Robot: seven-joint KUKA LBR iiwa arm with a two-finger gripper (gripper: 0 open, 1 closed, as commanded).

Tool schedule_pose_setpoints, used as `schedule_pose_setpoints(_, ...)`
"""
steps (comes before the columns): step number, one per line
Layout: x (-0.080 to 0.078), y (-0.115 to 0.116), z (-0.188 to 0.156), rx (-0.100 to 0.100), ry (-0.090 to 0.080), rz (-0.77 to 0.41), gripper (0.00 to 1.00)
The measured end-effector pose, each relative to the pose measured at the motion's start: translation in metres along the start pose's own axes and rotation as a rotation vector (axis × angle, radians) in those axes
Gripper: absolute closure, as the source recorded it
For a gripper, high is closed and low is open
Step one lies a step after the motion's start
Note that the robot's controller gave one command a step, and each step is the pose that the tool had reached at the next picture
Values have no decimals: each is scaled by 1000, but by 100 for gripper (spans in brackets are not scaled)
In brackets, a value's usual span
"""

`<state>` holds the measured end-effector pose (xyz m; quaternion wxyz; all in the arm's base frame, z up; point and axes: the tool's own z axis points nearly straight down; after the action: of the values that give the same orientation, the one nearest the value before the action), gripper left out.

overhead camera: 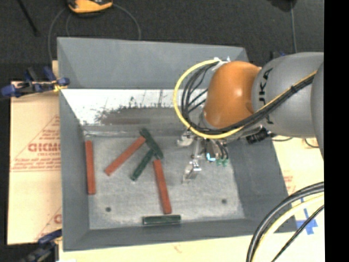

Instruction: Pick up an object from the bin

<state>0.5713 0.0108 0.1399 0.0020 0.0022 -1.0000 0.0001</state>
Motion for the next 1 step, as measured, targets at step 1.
schedule_pose_setpoints(1,-1,0,-4,0,-6,0,0)
